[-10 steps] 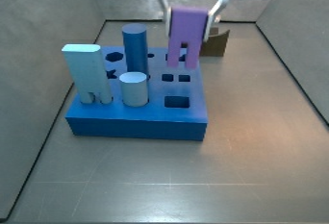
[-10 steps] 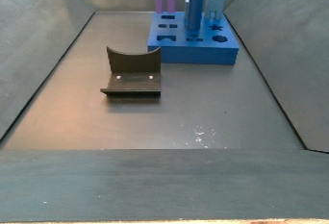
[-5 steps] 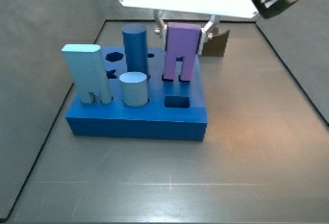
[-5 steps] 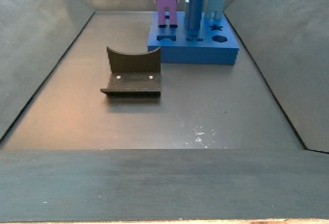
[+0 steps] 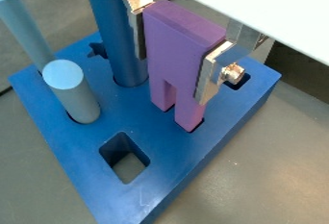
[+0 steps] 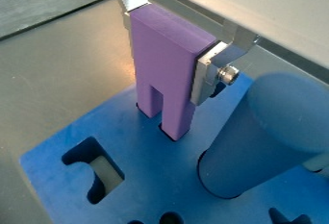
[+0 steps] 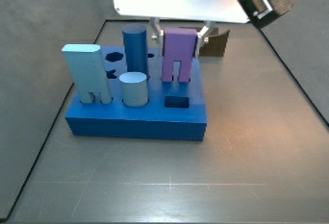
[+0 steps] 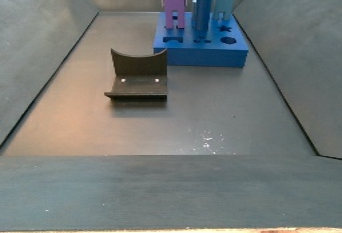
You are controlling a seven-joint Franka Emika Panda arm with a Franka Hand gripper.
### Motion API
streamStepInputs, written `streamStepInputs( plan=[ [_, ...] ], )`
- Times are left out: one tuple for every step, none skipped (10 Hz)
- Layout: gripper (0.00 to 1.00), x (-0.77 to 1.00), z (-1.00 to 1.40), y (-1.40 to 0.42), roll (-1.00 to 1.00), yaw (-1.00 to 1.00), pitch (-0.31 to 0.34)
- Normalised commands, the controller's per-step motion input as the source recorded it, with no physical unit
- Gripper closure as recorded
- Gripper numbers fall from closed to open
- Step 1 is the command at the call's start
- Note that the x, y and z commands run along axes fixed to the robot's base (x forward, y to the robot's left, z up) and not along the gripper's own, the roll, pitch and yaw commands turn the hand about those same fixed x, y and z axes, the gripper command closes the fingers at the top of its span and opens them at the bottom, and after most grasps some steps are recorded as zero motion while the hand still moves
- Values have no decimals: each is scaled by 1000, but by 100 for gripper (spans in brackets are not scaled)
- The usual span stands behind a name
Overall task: Pick up the double-square object. Move up. Move to above the board. Insert the double-square object.
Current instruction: Insert the double-square object.
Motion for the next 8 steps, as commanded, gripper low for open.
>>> streamStepInputs(
  plan=[
    [100,0,-257,0,0,26,-117],
    [100,0,-306,0,0,0,-63],
    [100,0,-423,-9,0,0,-126],
    [100,0,-357,-9,0,0,-77],
    [100,0,-277,0,0,0,-37],
    [100,0,0,0,-94,0,0],
    [100,0,0,0,-11,0,0],
    [100,0,0,0,0,0,0]
  ],
)
